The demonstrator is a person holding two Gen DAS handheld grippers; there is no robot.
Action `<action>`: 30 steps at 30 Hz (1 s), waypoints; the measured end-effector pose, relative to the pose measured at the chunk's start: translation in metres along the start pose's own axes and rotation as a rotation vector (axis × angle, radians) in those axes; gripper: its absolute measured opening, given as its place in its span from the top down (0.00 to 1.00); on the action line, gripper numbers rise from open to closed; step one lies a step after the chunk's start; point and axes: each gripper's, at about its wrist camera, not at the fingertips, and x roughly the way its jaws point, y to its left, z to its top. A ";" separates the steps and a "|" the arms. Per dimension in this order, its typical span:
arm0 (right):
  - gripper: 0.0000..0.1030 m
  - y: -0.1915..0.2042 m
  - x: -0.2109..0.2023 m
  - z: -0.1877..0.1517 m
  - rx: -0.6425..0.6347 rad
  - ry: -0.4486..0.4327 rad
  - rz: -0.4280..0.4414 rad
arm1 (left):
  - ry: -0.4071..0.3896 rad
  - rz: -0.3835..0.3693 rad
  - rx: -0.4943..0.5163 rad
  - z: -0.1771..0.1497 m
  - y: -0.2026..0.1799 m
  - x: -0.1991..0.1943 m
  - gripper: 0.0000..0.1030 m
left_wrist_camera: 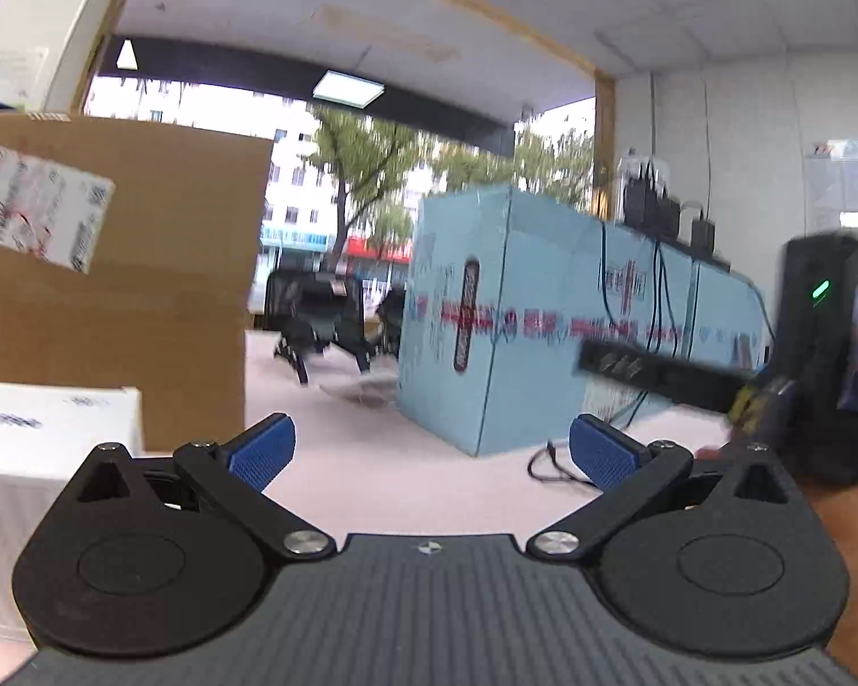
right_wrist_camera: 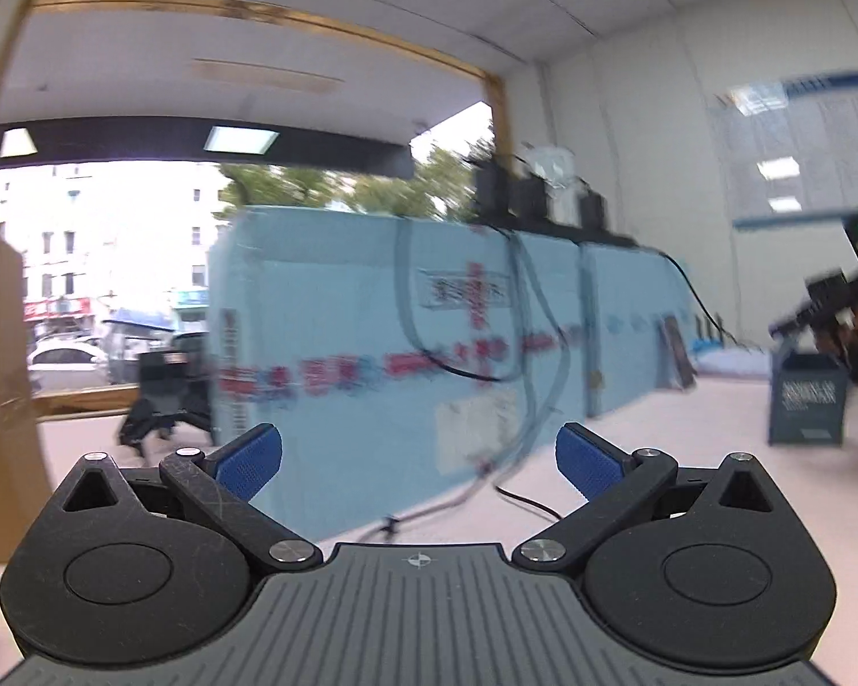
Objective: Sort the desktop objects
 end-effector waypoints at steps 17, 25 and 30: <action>0.00 0.038 0.022 -0.038 -0.237 0.351 0.115 | 0.456 0.111 -0.128 -0.015 0.046 0.103 0.03; 0.00 0.042 0.039 -0.059 -0.204 0.621 0.160 | 0.501 0.099 -0.024 -0.013 0.047 0.103 0.04; 0.00 0.042 0.036 -0.061 -0.197 0.622 0.158 | 0.530 0.086 0.003 -0.015 0.048 0.109 0.04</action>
